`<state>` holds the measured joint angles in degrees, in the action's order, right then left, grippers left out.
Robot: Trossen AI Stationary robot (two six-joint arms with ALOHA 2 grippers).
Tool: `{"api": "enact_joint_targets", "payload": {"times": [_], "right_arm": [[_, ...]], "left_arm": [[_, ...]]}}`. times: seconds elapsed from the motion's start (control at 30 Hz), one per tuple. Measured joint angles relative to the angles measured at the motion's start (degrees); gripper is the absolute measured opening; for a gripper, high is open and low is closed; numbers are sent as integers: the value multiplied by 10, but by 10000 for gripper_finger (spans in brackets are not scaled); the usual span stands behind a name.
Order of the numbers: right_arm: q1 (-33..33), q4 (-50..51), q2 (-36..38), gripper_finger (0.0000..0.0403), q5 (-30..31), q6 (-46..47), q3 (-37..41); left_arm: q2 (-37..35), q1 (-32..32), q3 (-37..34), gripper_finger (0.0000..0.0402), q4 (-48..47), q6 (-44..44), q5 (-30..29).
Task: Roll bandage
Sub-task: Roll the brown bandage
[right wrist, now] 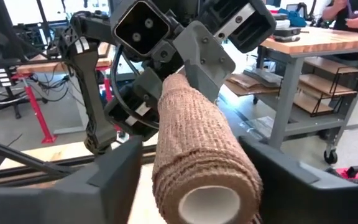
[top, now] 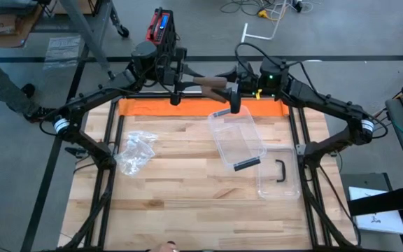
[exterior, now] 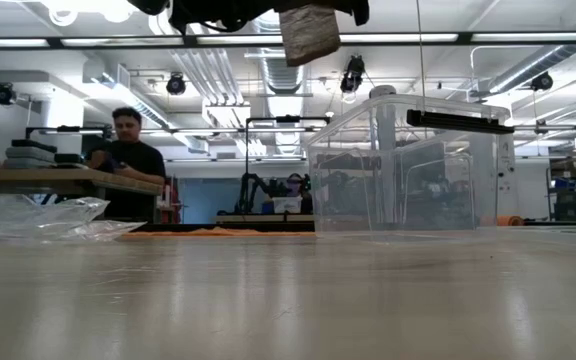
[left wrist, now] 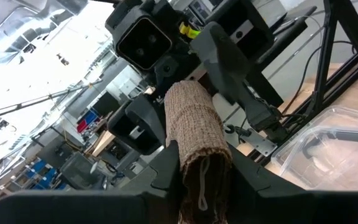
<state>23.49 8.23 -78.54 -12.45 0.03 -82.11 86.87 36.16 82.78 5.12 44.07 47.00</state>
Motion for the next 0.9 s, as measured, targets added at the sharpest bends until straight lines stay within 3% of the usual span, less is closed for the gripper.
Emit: {"api": "enact_joint_targets", "payload": {"times": [0.23,0.37,0.67,0.9], "right_arm": [[0,-2,0,133,0,0,0],[0,-5,0,100,0,0,0],[0,8,0,95,3,-135,0],[0,9,0,91,4,-225,0]], "left_arm": [[0,0,0,80,0,-33,0],[0,1,-1,103,14,-151,0],[1,9,-1,231,-21,-448,23],[2,10,-1,314,-58,-483,46]]}}
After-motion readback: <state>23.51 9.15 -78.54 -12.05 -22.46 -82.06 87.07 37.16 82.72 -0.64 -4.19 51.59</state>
